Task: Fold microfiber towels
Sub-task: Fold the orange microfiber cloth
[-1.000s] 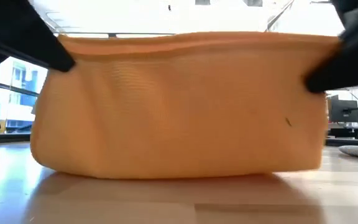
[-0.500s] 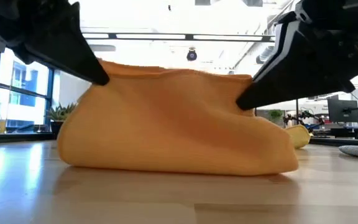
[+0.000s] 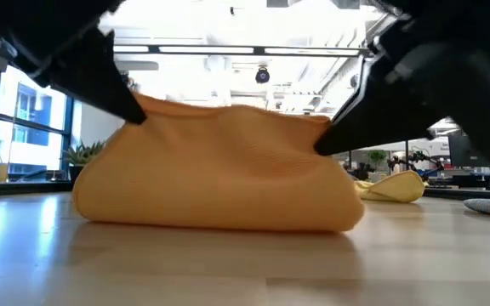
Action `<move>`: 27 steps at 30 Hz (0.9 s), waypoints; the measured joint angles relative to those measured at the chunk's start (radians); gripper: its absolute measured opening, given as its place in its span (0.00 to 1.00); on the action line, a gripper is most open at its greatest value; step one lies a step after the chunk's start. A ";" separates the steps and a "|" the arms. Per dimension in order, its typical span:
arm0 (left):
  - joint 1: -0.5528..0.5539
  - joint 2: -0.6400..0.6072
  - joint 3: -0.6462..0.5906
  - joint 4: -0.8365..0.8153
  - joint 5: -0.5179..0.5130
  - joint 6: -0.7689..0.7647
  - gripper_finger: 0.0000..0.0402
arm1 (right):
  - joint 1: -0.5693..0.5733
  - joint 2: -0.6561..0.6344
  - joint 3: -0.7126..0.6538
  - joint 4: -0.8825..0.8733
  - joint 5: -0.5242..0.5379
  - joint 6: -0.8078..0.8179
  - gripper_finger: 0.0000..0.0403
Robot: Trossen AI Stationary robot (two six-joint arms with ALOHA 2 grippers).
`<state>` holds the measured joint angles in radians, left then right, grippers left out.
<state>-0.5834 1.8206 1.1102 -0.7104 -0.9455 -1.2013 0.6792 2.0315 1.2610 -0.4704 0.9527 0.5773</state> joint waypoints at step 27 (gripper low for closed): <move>0.178 0.001 -0.045 0.007 -0.023 0.150 0.00 | -0.140 -0.024 0.000 -0.206 -0.044 0.256 0.03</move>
<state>-0.4057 1.8214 1.0649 -0.7033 -0.9684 -1.0515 0.5389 2.0079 1.2610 -0.6760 0.9083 0.8333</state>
